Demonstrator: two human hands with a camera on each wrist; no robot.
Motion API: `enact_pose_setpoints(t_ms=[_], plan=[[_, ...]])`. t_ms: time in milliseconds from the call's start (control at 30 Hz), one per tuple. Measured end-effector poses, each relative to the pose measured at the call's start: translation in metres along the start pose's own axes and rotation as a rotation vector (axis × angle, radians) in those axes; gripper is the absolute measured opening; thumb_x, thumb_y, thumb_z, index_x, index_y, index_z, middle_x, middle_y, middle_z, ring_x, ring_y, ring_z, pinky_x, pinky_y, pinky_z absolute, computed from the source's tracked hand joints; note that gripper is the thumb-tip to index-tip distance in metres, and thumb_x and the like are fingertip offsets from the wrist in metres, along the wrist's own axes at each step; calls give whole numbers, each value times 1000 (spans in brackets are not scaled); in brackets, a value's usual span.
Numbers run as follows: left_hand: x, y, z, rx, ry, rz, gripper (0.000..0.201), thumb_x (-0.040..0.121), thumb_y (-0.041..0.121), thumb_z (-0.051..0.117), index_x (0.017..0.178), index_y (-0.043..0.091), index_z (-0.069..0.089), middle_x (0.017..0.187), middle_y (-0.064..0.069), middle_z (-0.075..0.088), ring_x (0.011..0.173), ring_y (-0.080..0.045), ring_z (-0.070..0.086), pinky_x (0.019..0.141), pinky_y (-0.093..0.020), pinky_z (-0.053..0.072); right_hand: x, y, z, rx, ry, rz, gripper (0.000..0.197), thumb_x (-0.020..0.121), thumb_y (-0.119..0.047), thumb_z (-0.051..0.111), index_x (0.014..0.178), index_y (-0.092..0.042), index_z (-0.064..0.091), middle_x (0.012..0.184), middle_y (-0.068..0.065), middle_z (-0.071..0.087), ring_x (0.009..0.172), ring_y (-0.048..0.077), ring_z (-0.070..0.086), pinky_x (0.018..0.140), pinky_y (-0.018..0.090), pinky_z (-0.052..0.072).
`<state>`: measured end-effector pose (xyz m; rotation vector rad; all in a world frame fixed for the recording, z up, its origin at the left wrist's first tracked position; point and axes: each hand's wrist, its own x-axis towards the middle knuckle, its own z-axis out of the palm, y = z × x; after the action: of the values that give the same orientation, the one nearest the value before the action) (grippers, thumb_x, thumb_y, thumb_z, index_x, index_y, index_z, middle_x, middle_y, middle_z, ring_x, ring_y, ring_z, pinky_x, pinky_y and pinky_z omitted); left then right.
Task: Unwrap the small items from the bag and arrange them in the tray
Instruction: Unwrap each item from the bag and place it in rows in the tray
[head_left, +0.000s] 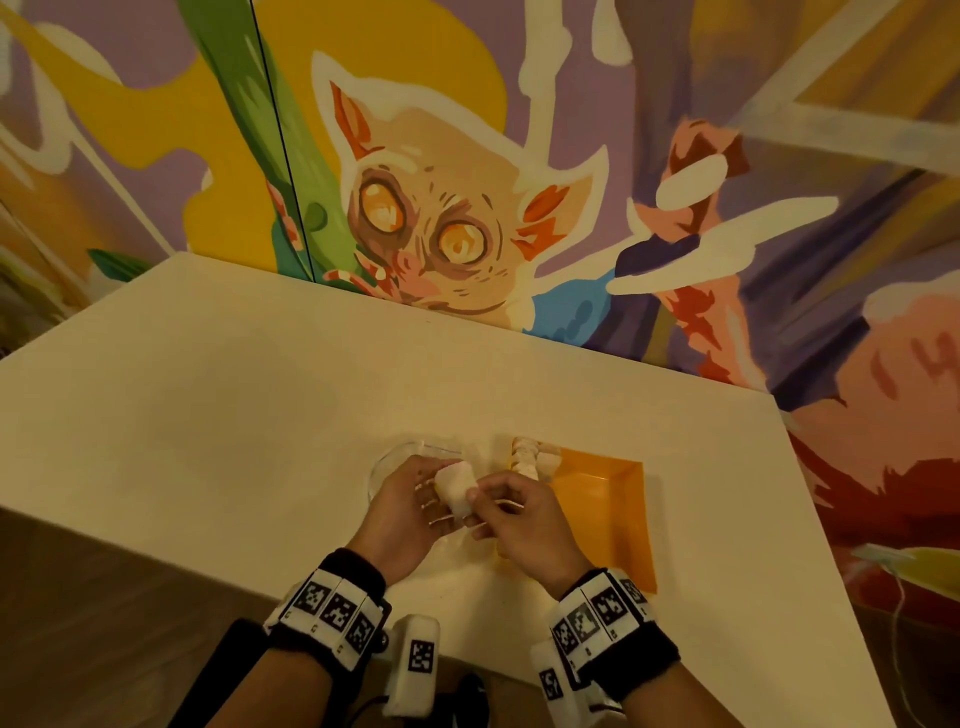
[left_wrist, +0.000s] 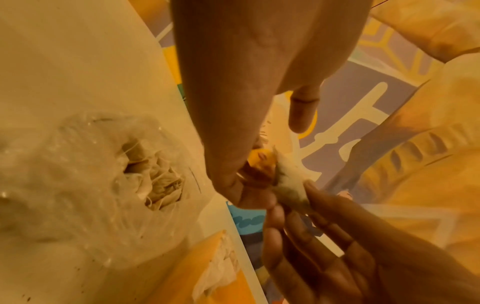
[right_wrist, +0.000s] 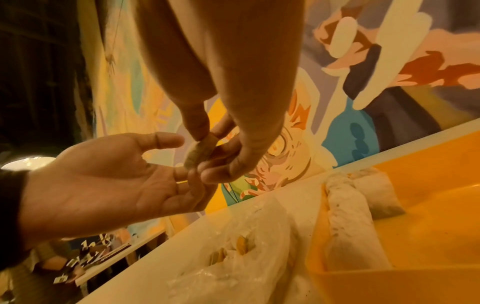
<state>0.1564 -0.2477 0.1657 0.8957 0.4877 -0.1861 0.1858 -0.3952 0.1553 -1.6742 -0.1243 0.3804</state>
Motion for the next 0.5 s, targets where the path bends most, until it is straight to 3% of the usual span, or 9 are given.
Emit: enact_pose_setpoints(t_ms=[67,133,267,400,500], plan=[[-1,2,-4,10,-42,10,44,82,22,55,120,1,62,87,-11,66,73,-25,63,78,-40,50,0,-1,-4,61,35,12,7,88,-10,68,92,-4,66,91,14,68,71,24,71,65,32,59],[-2,2,-7,22,-56,23,35,91,9,48,124,3,60,81,-8,67,70,-23,66,86,-43,50,-1,-3,-7,92,60,18,6,88,-9,68,92,-5,65,95,15,70,75,28,71,69,35,60],[-7,2,-5,78,-63,100,33,92,-11,48,122,-1,58,97,-16,71,89,-28,70,81,-35,59,-8,-6,-10,166,61,26,5,90,-7,65,93,-5,63,93,14,72,74,24,70,70,35,59],[-10,-6,-4,211,-4,200,30,92,-9,53,121,-4,60,108,-22,68,102,-30,67,77,-29,59,-14,-2,-5,161,61,31,6,89,-8,67,93,-9,63,96,14,71,80,26,71,70,36,59],[-12,-11,-2,331,49,289,25,92,-4,56,114,3,66,103,-10,74,97,-23,71,76,-27,59,-17,0,-2,167,66,50,10,88,-13,69,96,-9,65,97,13,71,82,27,71,69,35,59]])
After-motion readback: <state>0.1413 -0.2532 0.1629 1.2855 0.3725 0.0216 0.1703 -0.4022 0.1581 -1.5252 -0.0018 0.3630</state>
